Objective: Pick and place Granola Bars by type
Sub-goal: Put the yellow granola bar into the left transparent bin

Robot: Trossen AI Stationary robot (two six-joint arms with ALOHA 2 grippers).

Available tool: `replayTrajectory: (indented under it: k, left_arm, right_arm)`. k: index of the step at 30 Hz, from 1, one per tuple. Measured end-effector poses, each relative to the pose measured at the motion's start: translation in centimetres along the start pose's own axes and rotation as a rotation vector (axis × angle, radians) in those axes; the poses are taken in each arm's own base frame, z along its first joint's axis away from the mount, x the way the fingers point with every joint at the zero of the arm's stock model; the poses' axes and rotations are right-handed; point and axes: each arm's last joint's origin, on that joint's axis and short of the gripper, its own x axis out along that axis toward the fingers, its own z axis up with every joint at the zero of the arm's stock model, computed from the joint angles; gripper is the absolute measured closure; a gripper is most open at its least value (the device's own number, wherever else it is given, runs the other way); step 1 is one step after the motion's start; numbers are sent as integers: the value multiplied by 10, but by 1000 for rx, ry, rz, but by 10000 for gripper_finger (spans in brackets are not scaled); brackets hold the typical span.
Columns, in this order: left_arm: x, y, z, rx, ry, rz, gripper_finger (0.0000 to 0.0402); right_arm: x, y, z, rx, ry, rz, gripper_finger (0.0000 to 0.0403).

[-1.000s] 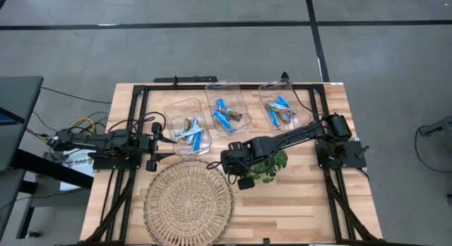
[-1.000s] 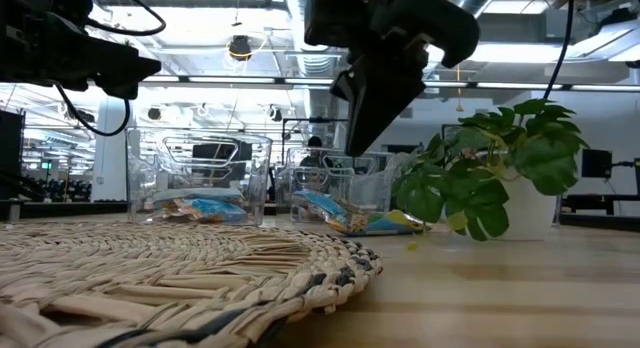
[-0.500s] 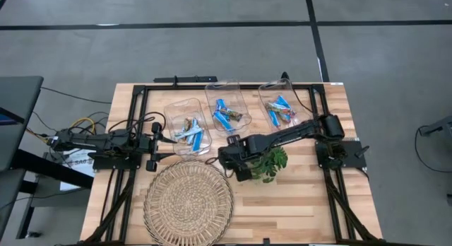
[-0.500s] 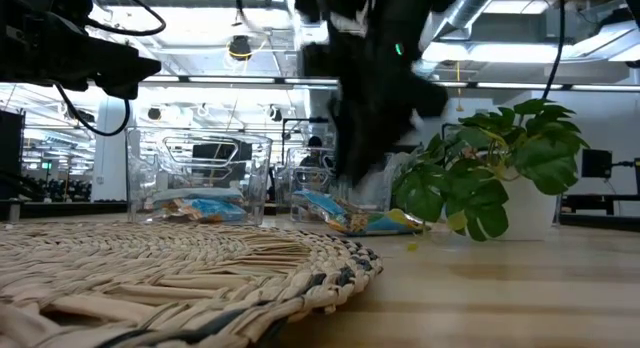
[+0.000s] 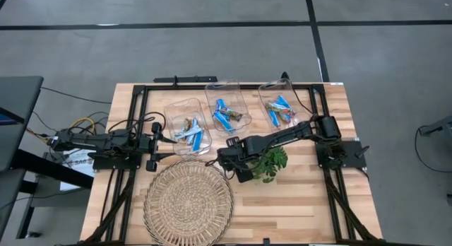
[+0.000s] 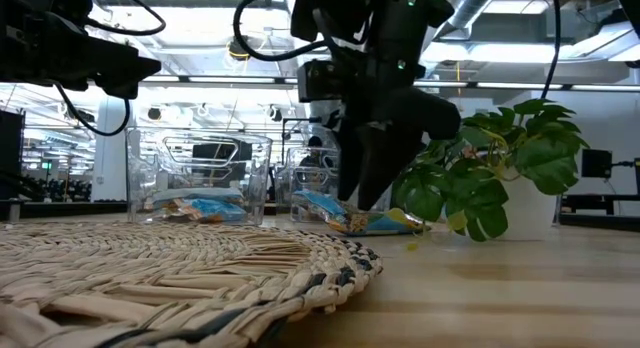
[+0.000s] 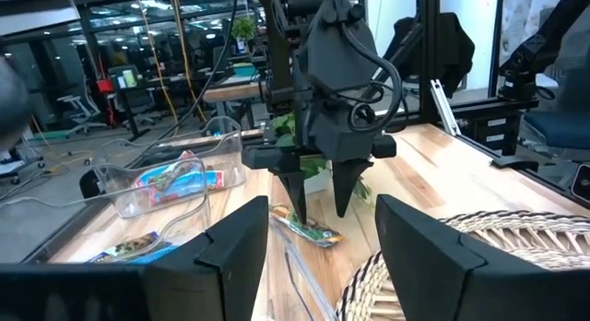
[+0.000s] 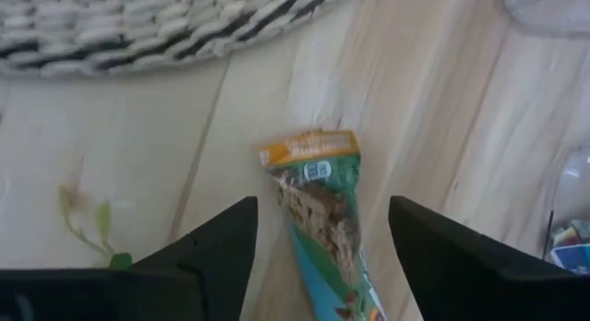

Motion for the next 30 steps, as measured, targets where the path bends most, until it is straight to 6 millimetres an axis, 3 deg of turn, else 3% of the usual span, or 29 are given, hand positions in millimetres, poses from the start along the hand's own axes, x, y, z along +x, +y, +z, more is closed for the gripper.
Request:
replayTrajectory:
  k: [9,14,24,30]
  left_arm:
    - [0,0,0,3,0,0,206]
    - [0,0,0,0,0,1,206]
    - [0,0,0,3,0,0,206]
    - [0,0,0,4,0,1,206]
  right_arm:
    - [25,3,-1,-39,46,22,187]
    - [25,0,-1,-34,36,18,205]
    - [25,-1,-1,-31,38,17,335]
    - [23,-1,3,-10,-7,12,360]
